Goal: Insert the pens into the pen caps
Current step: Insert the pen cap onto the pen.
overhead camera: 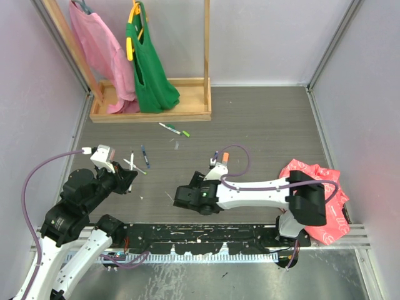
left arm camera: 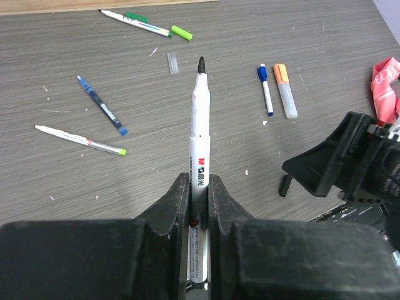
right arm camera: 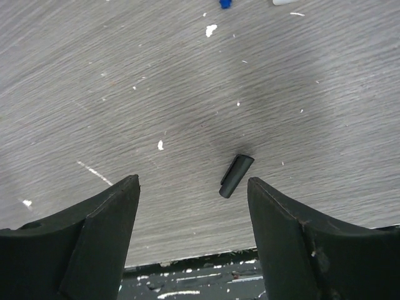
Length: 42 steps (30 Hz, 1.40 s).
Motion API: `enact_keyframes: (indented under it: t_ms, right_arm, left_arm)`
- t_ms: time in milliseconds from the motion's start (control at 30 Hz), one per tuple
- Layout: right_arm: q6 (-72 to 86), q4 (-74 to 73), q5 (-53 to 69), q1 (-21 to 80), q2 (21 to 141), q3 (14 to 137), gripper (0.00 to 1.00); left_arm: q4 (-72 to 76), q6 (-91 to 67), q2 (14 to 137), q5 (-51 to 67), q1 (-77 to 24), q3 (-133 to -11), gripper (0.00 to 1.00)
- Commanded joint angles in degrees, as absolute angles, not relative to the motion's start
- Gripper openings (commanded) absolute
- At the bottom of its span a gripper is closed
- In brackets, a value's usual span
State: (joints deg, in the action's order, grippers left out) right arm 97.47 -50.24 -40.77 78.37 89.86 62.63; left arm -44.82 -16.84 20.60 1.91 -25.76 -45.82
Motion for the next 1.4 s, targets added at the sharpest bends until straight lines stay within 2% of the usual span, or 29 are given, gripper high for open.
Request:
enact_keyframes:
  t_ms: [0, 533, 833, 1167, 1367]
  right_arm:
    - [105.7, -58.9, -41.9, 78.6, 94.3, 67.4, 0.75]
    - [105.4, -52.5, -36.5, 77.7, 100.8, 65.3, 0.75]
    - [103.9, -50.8, -35.9, 77.1, 103.6, 64.7, 0.63]
    - [103.5, -50.5, -36.4, 76.7, 104.1, 63.4, 0.44]
    - [102.8, -50.5, -36.1, 75.7, 103.7, 62.3, 0.41]
  left_arm:
    - [-42.6, -15.9, 20.4, 2.0, -25.6, -46.0, 0.0]
    - [-42.6, -15.9, 20.2, 1.8, -25.6, -46.0, 0.0]
    - [-42.7, -15.9, 20.2, 1.8, -25.6, -45.9, 0.0]
    - [-42.5, -15.9, 20.2, 1.9, -25.6, -45.9, 0.0]
    - [-42.6, -15.9, 20.0, 1.8, -25.6, -46.0, 0.0]
